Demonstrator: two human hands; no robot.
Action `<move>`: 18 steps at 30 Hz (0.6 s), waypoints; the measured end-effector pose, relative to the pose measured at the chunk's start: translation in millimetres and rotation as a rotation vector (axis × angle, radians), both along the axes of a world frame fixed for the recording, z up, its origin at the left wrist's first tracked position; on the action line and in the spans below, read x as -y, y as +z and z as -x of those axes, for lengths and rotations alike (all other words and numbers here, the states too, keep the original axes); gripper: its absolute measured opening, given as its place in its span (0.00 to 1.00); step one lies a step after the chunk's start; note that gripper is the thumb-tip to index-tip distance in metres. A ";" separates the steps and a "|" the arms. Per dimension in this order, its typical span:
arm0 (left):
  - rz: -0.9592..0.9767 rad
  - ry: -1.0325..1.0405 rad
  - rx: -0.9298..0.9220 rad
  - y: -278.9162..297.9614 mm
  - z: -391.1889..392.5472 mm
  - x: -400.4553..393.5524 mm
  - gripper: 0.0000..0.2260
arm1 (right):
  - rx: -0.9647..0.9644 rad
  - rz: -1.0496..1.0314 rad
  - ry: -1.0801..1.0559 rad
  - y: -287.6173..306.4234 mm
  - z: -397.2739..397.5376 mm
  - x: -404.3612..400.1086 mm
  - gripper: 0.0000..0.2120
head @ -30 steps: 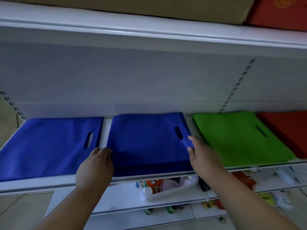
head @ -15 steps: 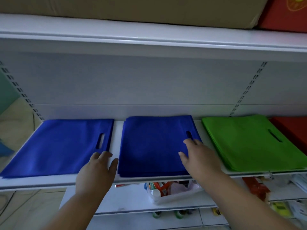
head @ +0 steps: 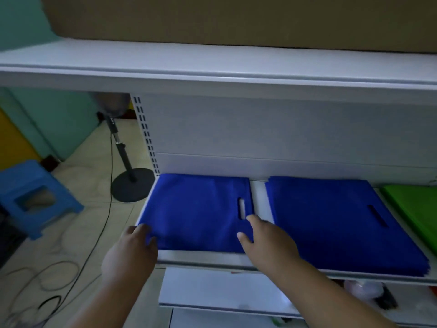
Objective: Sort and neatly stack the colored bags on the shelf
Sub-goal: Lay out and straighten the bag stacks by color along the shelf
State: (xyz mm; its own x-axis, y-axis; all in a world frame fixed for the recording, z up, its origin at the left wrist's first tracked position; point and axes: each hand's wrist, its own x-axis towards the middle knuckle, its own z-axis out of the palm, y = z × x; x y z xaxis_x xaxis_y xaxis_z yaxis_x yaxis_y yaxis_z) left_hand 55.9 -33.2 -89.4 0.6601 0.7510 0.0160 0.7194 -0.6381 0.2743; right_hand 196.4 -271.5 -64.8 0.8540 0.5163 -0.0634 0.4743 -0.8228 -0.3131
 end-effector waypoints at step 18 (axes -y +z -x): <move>0.133 -0.110 0.049 -16.1 14.3 -86.2 0.13 | -0.164 -0.117 -0.315 -24.1 43.9 -62.0 0.21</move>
State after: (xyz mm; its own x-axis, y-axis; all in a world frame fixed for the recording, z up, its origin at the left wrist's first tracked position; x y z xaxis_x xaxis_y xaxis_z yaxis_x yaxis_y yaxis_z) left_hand 41.6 53.0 -105.5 0.7391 0.6721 -0.0449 0.6312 -0.6677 0.3946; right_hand 152.5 -209.5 -88.9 0.9555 0.2421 -0.1687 0.1396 -0.8746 -0.4644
